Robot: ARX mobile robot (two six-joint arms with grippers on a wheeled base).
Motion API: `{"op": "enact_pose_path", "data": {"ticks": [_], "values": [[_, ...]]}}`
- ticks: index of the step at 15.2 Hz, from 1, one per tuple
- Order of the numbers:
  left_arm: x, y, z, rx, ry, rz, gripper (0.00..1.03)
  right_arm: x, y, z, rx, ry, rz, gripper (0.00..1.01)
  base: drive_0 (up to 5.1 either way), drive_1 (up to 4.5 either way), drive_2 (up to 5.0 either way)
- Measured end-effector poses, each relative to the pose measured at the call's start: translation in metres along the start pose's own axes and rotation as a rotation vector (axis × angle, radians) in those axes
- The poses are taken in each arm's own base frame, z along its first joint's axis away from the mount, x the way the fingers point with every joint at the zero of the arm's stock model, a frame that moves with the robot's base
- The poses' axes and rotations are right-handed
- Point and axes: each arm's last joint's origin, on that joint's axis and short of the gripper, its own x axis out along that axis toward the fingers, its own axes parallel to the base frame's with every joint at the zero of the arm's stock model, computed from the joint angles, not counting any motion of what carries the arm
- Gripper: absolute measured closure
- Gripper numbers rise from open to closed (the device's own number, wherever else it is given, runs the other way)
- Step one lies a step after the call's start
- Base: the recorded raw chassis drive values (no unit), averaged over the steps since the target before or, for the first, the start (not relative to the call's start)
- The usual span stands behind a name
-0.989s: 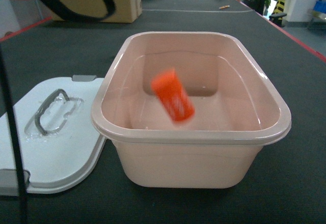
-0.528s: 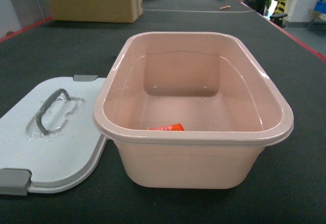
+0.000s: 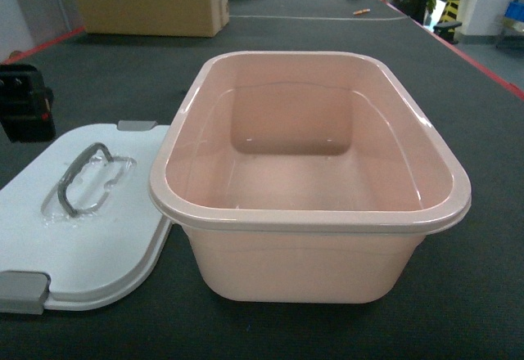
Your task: Pick capacitor and pack into box
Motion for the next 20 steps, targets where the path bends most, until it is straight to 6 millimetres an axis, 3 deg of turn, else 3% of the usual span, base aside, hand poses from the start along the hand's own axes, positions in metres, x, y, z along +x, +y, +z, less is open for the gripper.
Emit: {"op": "enact_pose_path", "data": {"ticks": [6,12,18,20], "values": [[0.026,-0.011,-0.054,0.037,0.127,-0.04,0.05,0.0,0.0,0.0,0.0,0.0,0.0,0.03,0.0,0.0,0.0],[0.054,-0.011,-0.076,0.036,0.178,-0.067,0.05,0.0,0.0,0.0,0.0,0.0,0.0,0.03,0.0,0.0,0.0],[0.062,-0.013,-0.075,0.033,0.158,-0.07,0.65,0.0,0.0,0.0,0.0,0.0,0.0,0.03,0.0,0.0,0.0],[0.063,-0.013,-0.077,0.034,0.166,-0.07,0.9,0.0,0.0,0.0,0.0,0.0,0.0,0.03,0.0,0.0,0.0]]}}
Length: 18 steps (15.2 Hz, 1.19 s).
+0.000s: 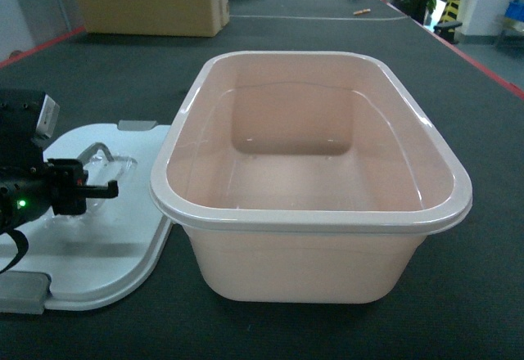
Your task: Pick capacitor and pack into box
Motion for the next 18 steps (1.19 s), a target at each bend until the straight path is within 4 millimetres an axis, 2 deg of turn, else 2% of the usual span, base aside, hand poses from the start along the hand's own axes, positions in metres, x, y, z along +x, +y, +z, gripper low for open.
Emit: {"op": "enact_pose_path", "data": {"ticks": [1,2,6,8,9,10,11,12,13,15,18], "values": [[0.0,0.0,0.0,0.0,0.001,-0.003,0.99,0.0,0.0,0.0,0.0,0.0,0.0,0.03,0.0,0.0,0.0],[0.0,0.0,0.0,0.0,0.0,0.0,1.01,0.0,0.0,0.0,0.0,0.0,0.0,0.03,0.0,0.0,0.0],[0.0,-0.001,0.001,0.0,-0.005,0.012,1.01,0.0,0.0,0.0,0.0,0.0,0.0,0.03,0.0,0.0,0.0],[-0.006,0.004,0.011,-0.009,0.013,0.043,1.01,0.0,0.0,0.0,0.0,0.0,0.0,0.03,0.0,0.0,0.0],[-0.013,0.009,0.026,-0.019,-0.004,0.065,1.01,0.0,0.0,0.0,0.0,0.0,0.0,0.03,0.0,0.0,0.0],[-0.023,0.018,0.051,-0.028,-0.049,0.105,1.01,0.0,0.0,0.0,0.0,0.0,0.0,0.03,0.0,0.0,0.0],[-0.049,0.03,0.109,-0.049,-0.165,0.184,1.01,0.0,0.0,0.0,0.0,0.0,0.0,0.03,0.0,0.0,0.0],[-0.067,0.028,0.132,-0.067,-0.197,0.209,1.01,0.0,0.0,0.0,0.0,0.0,0.0,0.03,0.0,0.0,0.0],[-0.085,0.012,0.153,-0.087,-0.22,0.207,1.01,0.0,0.0,0.0,0.0,0.0,0.0,0.03,0.0,0.0,0.0],[-0.114,-0.036,0.186,-0.133,-0.265,0.163,1.01,0.0,0.0,0.0,0.0,0.0,0.0,0.03,0.0,0.0,0.0],[-0.125,-0.098,0.199,-0.148,-0.279,0.106,1.01,0.0,0.0,0.0,0.0,0.0,0.0,0.03,0.0,0.0,0.0]]}}
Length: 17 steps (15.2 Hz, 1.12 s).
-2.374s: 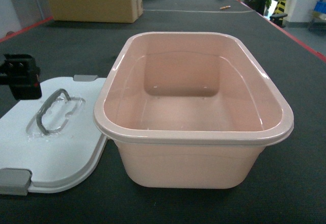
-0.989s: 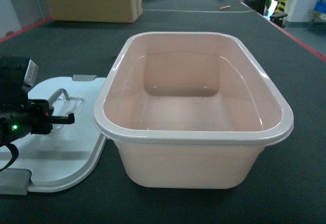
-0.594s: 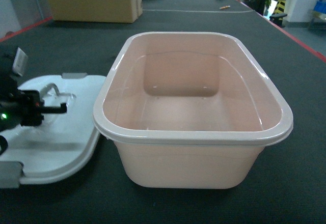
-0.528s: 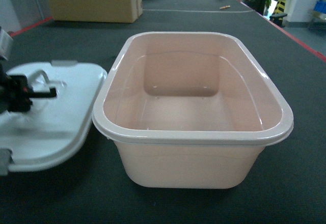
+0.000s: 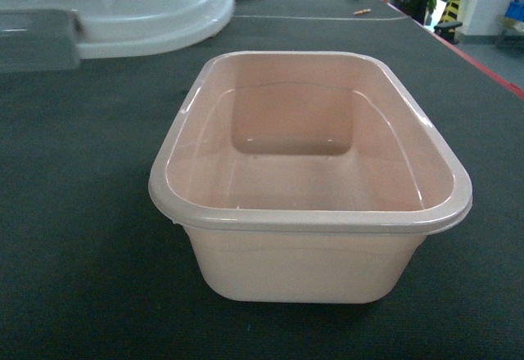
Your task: Pick capacitor and pack into box
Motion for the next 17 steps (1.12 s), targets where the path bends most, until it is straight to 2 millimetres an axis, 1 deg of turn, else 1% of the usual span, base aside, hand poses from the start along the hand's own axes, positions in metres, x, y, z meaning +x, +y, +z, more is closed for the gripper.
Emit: {"op": "enact_pose_path", "data": {"ticks": [2,3,4,6,7,10,14,15,16,17], "values": [[-0.004,-0.031,-0.011,0.018,0.042,-0.036,1.01,0.0,0.0,0.0,0.0,0.0,0.0,0.03,0.0,0.0,0.0],[-0.007,-0.051,-0.019,0.027,0.073,-0.063,1.01,0.0,0.0,0.0,0.0,0.0,0.0,0.03,0.0,0.0,0.0],[-0.011,-0.071,-0.023,0.023,0.082,-0.094,1.01,0.0,0.0,0.0,0.0,0.0,0.0,0.03,0.0,0.0,0.0],[-0.017,-0.097,-0.027,0.014,0.092,-0.131,1.01,0.0,0.0,0.0,0.0,0.0,0.0,0.03,0.0,0.0,0.0],[-0.019,-0.107,-0.033,0.019,0.113,-0.138,1.01,0.0,0.0,0.0,0.0,0.0,0.0,0.03,0.0,0.0,0.0],[-0.02,-0.119,-0.054,0.019,0.177,-0.142,1.01,0.0,0.0,0.0,0.0,0.0,0.0,0.03,0.0,0.0,0.0],[-0.021,-0.13,-0.063,0.003,0.197,-0.171,1.01,0.0,0.0,0.0,0.0,0.0,0.0,0.03,0.0,0.0,0.0],[-0.019,-0.138,-0.073,0.01,0.212,-0.184,1.01,0.0,0.0,0.0,0.0,0.0,0.0,0.03,0.0,0.0,0.0],[-0.015,-0.141,-0.085,0.024,0.235,-0.182,1.01,0.0,0.0,0.0,0.0,0.0,0.0,0.03,0.0,0.0,0.0],[-0.012,-0.142,-0.091,0.029,0.242,-0.181,1.01,0.0,0.0,0.0,0.0,0.0,0.0,0.03,0.0,0.0,0.0]]}}
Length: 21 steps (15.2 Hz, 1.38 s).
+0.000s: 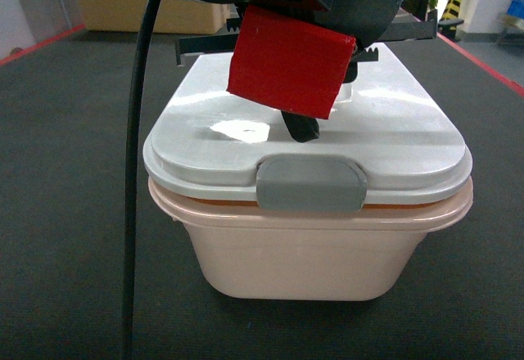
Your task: Pick capacitor and pack into box
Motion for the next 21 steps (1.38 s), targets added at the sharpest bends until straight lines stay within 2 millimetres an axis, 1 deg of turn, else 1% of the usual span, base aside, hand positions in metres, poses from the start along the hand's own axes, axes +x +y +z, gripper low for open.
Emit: {"op": "enact_pose_path", "data": {"ticks": [10,11,13,15,17,18,19,20,21], "values": [[0.001,-0.002,-0.002,0.007,0.01,-0.004,1.01,0.0,0.0,0.0,0.0,0.0,0.0,0.03,0.0,0.0,0.0],[0.001,-0.002,-0.003,0.004,0.01,-0.006,0.94,0.0,0.0,0.0,0.0,0.0,0.0,0.03,0.0,0.0,0.0],[0.001,-0.002,-0.001,-0.006,-0.002,-0.011,0.74,0.0,0.0,0.0,0.0,0.0,0.0,0.03,0.0,0.0,0.0],[0.002,-0.002,-0.001,-0.007,-0.003,-0.007,0.58,0.0,0.0,0.0,0.0,0.0,0.0,0.03,0.0,0.0,0.0],[0.004,0.001,0.002,-0.012,-0.027,0.014,0.33,0.0,0.0,0.0,0.0,0.0,0.0,0.03,0.0,0.0,0.0],[0.004,0.005,0.008,-0.007,-0.049,0.033,0.21,0.0,0.0,0.0,0.0,0.0,0.0,0.03,0.0,0.0,0.0],[0.003,0.01,0.016,-0.005,-0.07,0.05,0.12,0.0,0.0,0.0,0.0,0.0,0.0,0.03,0.0,0.0,0.0],[0.003,0.015,0.026,-0.014,-0.09,0.064,0.05,0.0,0.0,0.0,0.0,0.0,0.0,0.03,0.0,0.0,0.0],[0.001,0.025,0.04,-0.028,-0.12,0.082,0.04,0.0,0.0,0.0,0.0,0.0,0.0,0.03,0.0,0.0,0.0]]}}
